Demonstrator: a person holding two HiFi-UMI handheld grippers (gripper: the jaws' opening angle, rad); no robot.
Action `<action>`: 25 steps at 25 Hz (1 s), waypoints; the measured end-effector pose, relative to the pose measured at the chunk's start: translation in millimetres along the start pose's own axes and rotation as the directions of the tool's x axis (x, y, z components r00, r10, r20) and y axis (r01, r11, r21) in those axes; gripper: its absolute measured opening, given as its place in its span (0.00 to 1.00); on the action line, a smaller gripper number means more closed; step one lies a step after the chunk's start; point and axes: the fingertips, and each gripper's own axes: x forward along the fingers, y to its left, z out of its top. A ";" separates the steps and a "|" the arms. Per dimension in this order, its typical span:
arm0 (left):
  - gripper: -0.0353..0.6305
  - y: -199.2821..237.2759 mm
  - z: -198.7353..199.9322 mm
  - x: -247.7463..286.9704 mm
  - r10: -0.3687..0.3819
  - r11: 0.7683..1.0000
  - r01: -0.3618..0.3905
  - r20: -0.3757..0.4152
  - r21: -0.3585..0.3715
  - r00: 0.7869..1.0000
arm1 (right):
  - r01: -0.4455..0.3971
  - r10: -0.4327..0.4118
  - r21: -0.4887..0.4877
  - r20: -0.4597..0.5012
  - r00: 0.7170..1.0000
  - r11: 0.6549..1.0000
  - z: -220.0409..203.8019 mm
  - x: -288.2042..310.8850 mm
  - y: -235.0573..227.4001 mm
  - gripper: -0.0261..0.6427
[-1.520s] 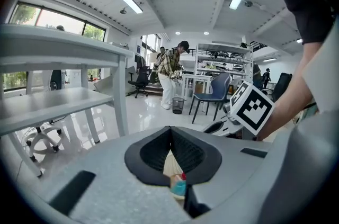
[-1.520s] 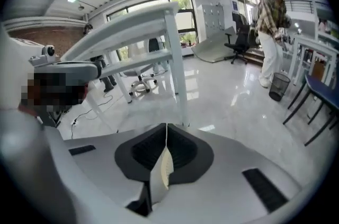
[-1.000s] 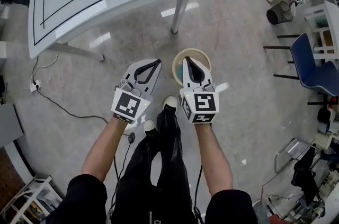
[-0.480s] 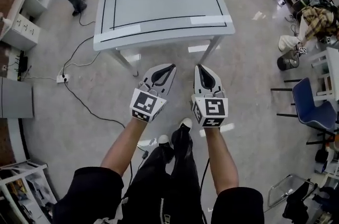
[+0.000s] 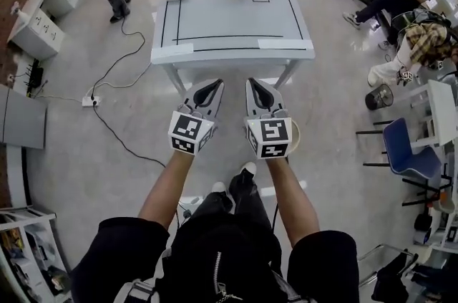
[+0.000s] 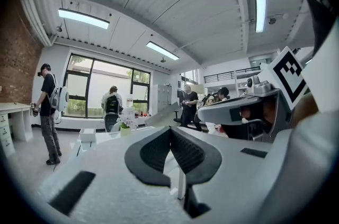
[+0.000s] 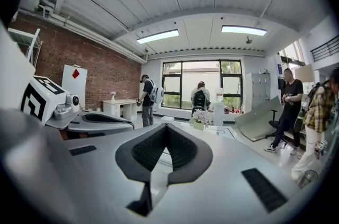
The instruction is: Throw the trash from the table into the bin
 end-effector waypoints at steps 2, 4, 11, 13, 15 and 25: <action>0.06 4.8 8.3 -10.1 0.017 1.000 -0.017 0.005 -0.002 1.000 | -0.012 0.012 -0.010 0.003 1.000 1.000 11.3 -1.8 7.9 0.05; 0.06 8.3 16.7 -17.6 0.031 1.000 -0.031 0.014 -0.001 0.999 | -0.021 0.021 -0.018 0.011 1.000 1.000 20.8 -2.8 14.5 0.05; 0.06 12.2 41.9 -39.6 0.059 0.998 -0.059 0.046 0.007 0.997 | -0.047 0.047 -0.022 0.030 0.998 0.999 43.2 -12.4 36.1 0.05; 0.06 11.5 44.9 -42.9 0.060 0.998 -0.060 0.051 0.009 0.997 | -0.050 0.051 -0.024 0.031 0.998 0.998 44.3 -14.1 38.8 0.05; 0.06 10.5 45.6 -46.1 0.061 0.998 -0.061 0.051 0.012 0.997 | -0.054 0.055 -0.028 0.031 0.998 0.998 44.5 -15.9 41.3 0.05; 0.06 3.4 47.6 -57.4 0.060 0.998 -0.060 0.051 0.010 0.997 | -0.058 0.058 -0.026 0.011 0.998 0.998 41.1 -28.6 44.5 0.05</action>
